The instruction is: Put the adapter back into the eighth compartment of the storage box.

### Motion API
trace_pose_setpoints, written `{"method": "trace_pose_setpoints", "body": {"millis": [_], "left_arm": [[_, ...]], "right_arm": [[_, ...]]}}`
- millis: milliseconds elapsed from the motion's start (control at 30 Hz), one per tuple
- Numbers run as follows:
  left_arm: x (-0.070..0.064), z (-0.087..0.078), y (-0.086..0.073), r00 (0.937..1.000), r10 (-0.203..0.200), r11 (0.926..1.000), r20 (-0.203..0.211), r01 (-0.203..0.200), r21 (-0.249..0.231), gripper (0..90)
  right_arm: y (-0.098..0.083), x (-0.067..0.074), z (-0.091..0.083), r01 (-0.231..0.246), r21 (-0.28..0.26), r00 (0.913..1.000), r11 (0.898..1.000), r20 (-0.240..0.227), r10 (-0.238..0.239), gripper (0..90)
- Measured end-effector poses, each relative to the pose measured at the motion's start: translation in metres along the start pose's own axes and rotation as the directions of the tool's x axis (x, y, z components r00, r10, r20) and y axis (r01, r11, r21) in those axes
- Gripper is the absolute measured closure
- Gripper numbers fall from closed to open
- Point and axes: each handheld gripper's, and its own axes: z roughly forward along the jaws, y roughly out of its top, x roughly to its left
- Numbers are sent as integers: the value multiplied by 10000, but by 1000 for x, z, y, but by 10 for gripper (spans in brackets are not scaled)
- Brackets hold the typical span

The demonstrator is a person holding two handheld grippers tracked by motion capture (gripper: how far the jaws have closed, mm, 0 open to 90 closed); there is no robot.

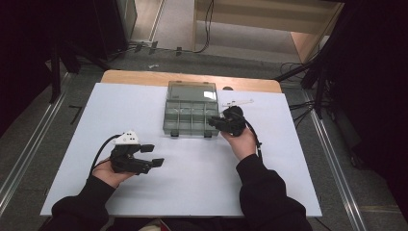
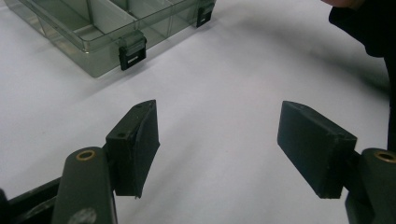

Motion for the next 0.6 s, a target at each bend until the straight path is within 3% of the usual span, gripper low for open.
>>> {"method": "trace_pose_setpoints", "body": {"millis": [600], "left_arm": [[-1,0,0,10000,-28,10000,5,28,-16,300]], "right_arm": [[8,-10,15,-146,173,9994,9997,307,141,736]]}}
